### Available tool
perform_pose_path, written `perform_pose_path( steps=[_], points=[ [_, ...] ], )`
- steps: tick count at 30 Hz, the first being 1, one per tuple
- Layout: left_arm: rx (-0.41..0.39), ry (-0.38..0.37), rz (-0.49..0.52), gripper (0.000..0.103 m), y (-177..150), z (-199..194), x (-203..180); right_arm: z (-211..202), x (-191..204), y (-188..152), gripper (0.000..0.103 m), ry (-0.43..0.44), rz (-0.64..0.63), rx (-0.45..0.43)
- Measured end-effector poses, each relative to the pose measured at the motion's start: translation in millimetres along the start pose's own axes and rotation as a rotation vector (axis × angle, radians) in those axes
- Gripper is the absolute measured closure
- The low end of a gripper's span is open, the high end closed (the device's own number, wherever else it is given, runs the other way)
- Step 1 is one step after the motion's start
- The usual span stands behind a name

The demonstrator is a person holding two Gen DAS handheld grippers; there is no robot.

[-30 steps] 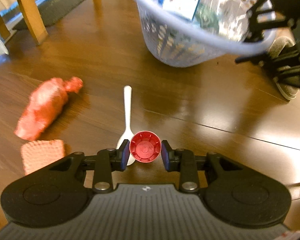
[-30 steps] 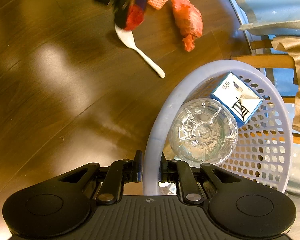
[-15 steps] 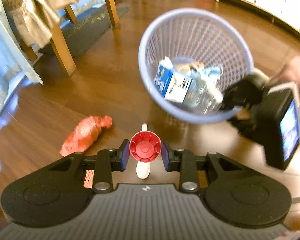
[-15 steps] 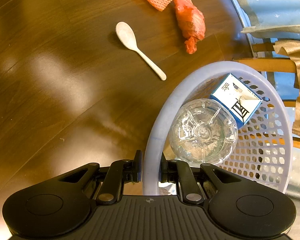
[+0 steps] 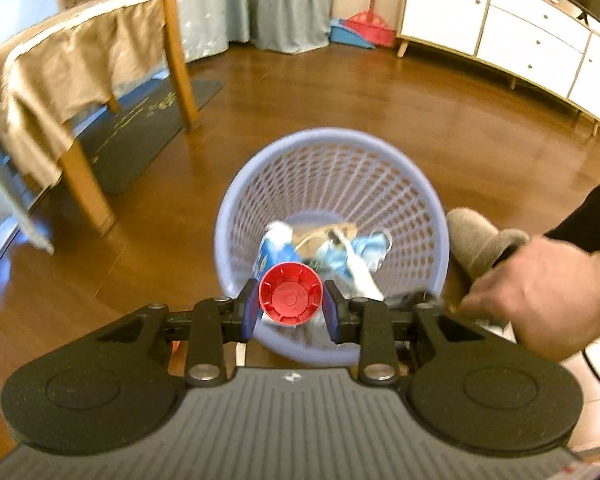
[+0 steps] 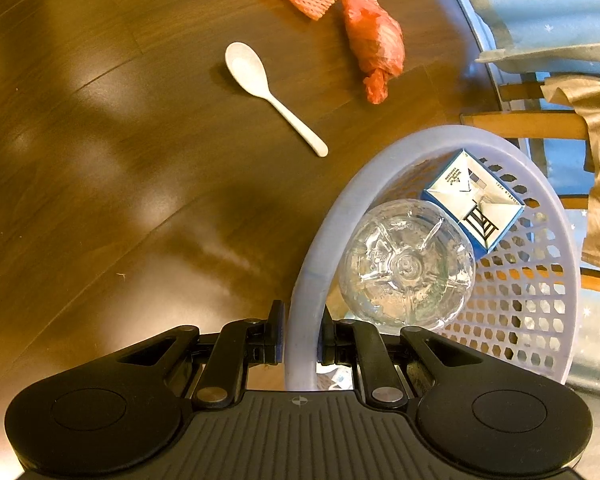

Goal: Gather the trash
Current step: 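Lift the red cap over the basket and open the left tool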

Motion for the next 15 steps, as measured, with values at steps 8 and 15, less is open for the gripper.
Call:
perform_pose_path(
  steps=[8,15],
  points=[
    [-0.025,-0.046,0.023,0.075,36,30,-19,-5,-5,-2,0.093,-0.006,0.013,-0.010],
    [-0.024,-0.077,0.032,0.075,47,56,-26,-8,-4,-2,0.094,0.000,0.016,-0.027]
  ],
)
Point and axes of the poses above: each gripper's, at about its wrist camera, not at the fingertips, and z roughly the way its jaws point, x to its left, y to its top, the point moved 10 cm from there along z, roughly the way its jaws point
